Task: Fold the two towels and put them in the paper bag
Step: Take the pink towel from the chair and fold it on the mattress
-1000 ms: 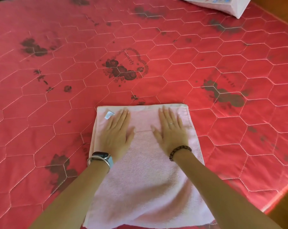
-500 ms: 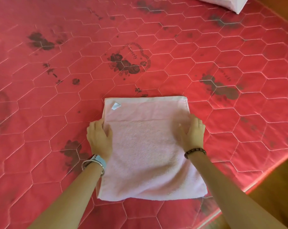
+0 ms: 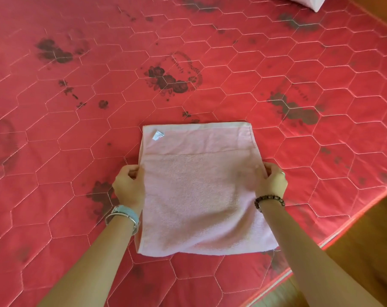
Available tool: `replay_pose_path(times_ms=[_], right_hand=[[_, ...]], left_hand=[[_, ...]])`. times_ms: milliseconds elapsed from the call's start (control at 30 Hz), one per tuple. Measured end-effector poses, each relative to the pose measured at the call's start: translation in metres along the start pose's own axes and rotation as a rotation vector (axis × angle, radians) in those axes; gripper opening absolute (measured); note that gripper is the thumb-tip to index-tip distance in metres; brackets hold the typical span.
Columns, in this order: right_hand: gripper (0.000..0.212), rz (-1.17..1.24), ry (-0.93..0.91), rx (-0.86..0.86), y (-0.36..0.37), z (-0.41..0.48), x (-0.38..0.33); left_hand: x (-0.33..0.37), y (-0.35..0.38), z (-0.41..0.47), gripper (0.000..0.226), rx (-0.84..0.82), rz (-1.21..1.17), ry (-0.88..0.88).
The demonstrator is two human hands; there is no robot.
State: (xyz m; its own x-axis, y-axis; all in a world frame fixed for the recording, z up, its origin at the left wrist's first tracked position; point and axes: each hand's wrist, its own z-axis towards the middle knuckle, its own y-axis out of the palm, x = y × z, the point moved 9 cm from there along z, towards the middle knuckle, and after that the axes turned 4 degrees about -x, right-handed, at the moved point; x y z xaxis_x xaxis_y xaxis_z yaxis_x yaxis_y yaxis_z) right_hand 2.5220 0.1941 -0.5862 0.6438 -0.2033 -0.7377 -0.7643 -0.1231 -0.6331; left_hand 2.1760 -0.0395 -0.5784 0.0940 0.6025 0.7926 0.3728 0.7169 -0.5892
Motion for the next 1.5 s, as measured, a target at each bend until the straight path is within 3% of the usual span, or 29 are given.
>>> replay_pose_path(times_ms=[233, 433, 633, 867, 1300, 1500], right_hand=[[0.021, -0.042, -0.069, -0.024, -0.003, 0.002, -0.013], [0.020, -0.092, 0.032, -0.080, 0.002, -0.001, 0.003], [0.017, -0.116, 0.020, -0.080, -0.011, -0.009, 0.007], [0.022, -0.110, 0.038, -0.178, -0.007, -0.010, 0.014], [0.030, -0.105, 0.095, -0.288, -0.022, -0.056, 0.042], [0.022, -0.084, 0.068, -0.255, -0.034, -0.068, 0.046]], left_hand=[[-0.003, -0.013, 0.009, 0.017, 0.050, -0.043, -0.006], [-0.016, -0.007, 0.013, 0.019, -0.022, 0.020, -0.057], [-0.028, -0.010, 0.007, 0.025, -0.078, -0.060, -0.142], [-0.028, -0.011, 0.006, 0.017, -0.085, -0.055, -0.162], [-0.055, -0.020, -0.055, 0.026, -0.259, -0.021, -0.191], [-0.059, -0.026, -0.071, 0.031, -0.279, -0.171, -0.185]])
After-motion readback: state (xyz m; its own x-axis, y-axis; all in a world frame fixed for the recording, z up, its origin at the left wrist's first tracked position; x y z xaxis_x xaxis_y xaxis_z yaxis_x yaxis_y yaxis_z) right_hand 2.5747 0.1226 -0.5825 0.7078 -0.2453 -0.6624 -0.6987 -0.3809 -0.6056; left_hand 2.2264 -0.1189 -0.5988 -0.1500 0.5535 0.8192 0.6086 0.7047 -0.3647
